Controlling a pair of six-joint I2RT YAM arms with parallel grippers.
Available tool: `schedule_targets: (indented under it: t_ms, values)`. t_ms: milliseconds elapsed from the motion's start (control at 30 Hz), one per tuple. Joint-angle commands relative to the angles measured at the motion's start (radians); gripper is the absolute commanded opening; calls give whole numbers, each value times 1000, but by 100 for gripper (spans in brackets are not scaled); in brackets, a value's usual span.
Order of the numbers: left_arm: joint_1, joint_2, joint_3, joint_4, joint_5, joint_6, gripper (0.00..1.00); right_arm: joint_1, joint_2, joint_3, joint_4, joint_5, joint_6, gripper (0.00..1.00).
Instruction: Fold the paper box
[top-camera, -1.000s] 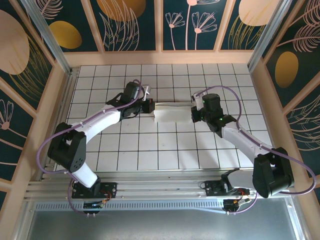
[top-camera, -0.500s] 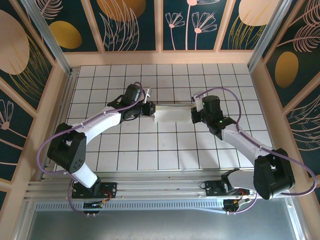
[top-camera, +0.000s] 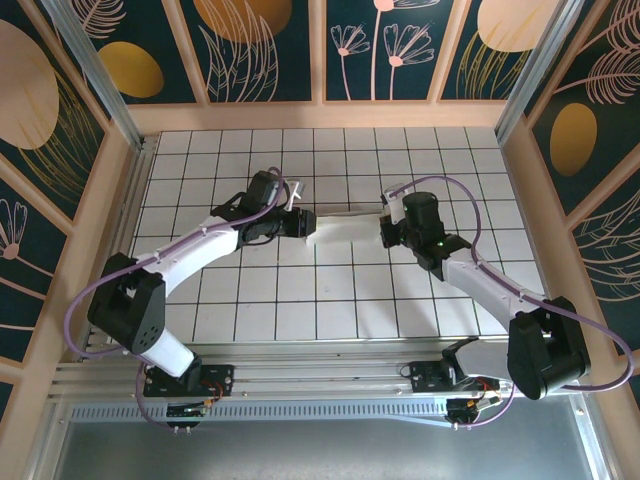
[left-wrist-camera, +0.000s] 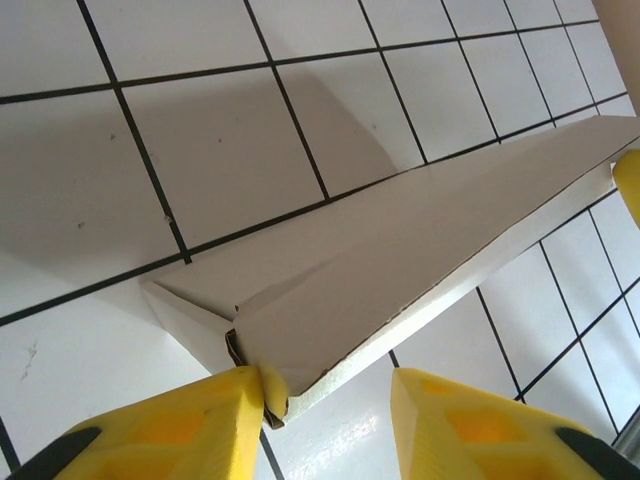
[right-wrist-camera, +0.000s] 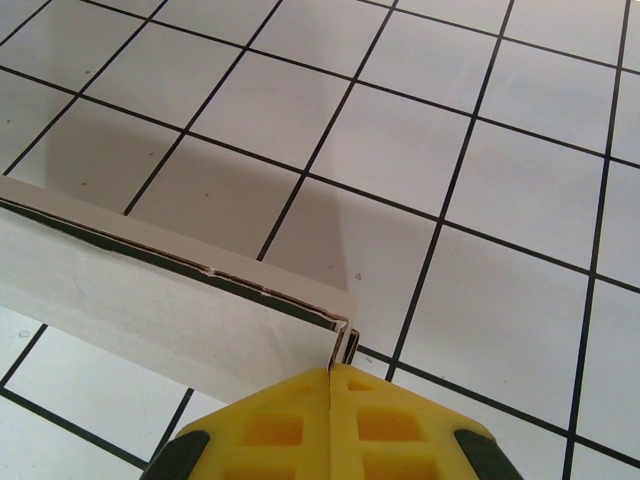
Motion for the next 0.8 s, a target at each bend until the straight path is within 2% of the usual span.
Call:
schedule_targets:
  t_ms: [0, 133, 367, 467, 633, 767]
  values:
    - [-9, -27, 2, -115, -40, -5, 40, 16, -10, -18, -7, -32, -15, 0]
    - [-8, -62, 11, -118, -127, -71, 41, 16, -9, -18, -6, -34, -13, 0]
    - [-9, -87, 31, -68, -179, -132, 41, 18, 1, -7, -6, -37, -16, 0]
    - [-8, -118, 25, -13, -168, -187, 41, 17, 6, -5, -8, -37, -17, 0]
    - [-6, -164, 4, 50, -199, -319, 41, 21, 12, -4, -5, -37, -14, 0]
    - [-7, -157, 19, -30, -285, -478, 41, 22, 16, -2, -5, -35, -14, 0]
